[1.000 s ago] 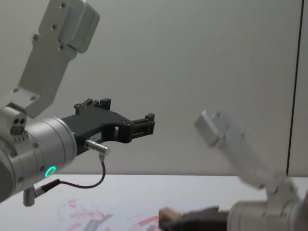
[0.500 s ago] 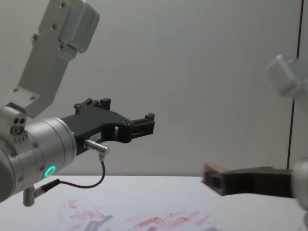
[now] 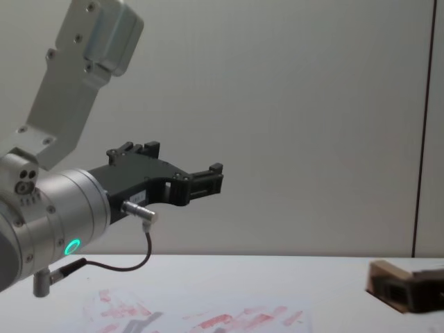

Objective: Use the one hand to pick up the stamp and affix it onto the A4 paper.

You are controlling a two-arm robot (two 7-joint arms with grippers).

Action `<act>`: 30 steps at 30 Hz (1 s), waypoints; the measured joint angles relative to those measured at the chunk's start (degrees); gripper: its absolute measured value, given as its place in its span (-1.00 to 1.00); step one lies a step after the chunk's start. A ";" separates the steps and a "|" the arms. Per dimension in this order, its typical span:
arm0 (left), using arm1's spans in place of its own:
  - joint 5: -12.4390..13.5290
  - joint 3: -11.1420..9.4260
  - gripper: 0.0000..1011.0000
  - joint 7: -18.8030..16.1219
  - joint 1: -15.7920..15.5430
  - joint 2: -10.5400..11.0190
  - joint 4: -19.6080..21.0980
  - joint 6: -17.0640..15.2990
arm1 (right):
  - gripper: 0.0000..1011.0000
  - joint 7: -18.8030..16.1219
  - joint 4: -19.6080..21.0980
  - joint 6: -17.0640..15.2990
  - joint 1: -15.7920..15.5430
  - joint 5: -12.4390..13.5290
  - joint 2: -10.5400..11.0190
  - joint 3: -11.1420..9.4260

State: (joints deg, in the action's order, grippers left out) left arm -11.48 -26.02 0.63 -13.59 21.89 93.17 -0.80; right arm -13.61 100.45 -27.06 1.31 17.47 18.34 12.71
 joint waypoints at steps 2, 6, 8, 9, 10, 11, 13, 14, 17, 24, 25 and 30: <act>0.00 0.00 0.98 0.00 0.00 0.00 0.00 0.00 | -0.56 -0.04 0.48 -0.11 -0.77 0.15 0.94 -0.42; 0.00 0.00 0.98 0.00 0.00 0.00 0.00 0.00 | -0.56 -0.22 0.91 -0.20 -1.71 0.23 2.05 -0.91; 0.00 0.00 0.98 0.00 0.00 0.00 0.00 0.00 | -0.56 -0.32 1.01 -0.21 -1.96 0.23 2.49 -1.09; 0.00 0.00 0.98 0.00 0.00 0.00 0.00 0.00 | -0.56 -0.41 1.05 -0.21 -2.15 0.22 2.79 -1.21; 0.00 0.00 0.98 -0.01 0.00 0.00 0.00 0.00 | -0.56 -0.49 1.05 -0.21 -2.29 0.14 3.07 -1.32; 0.00 0.00 0.98 0.00 0.00 0.00 0.00 0.00 | -0.56 -0.53 1.06 -0.21 -2.34 0.07 3.17 -1.35; 0.00 0.00 0.98 -0.01 0.00 0.00 0.00 0.00 | -0.56 -0.63 1.05 -0.21 -2.40 -0.06 3.34 -1.42; 0.00 0.00 0.98 -0.01 0.00 0.00 0.00 0.00 | -0.56 -0.76 0.96 -0.19 -2.43 -0.26 3.48 -1.45; 0.00 0.00 0.98 -0.01 0.00 0.00 0.00 0.00 | -0.56 -0.97 0.75 -0.17 -2.44 -0.54 3.64 -1.46; 0.00 0.00 0.98 0.00 0.00 0.00 0.00 0.00 | -0.56 -1.65 0.14 -0.14 -2.38 -1.43 3.93 -1.37; 0.00 0.00 0.98 0.00 0.00 0.00 0.00 0.00 | -0.54 -1.69 0.10 -0.13 -2.36 -1.50 3.96 -1.35; 0.00 0.00 0.98 -0.01 0.00 0.00 0.00 0.00 | -0.22 -1.94 -0.16 -0.13 -2.30 -1.83 4.06 -1.29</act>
State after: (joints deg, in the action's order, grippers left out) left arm -11.48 -26.02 0.62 -13.59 21.89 93.18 -0.80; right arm -15.55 100.29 -27.19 -0.99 15.64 22.40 11.43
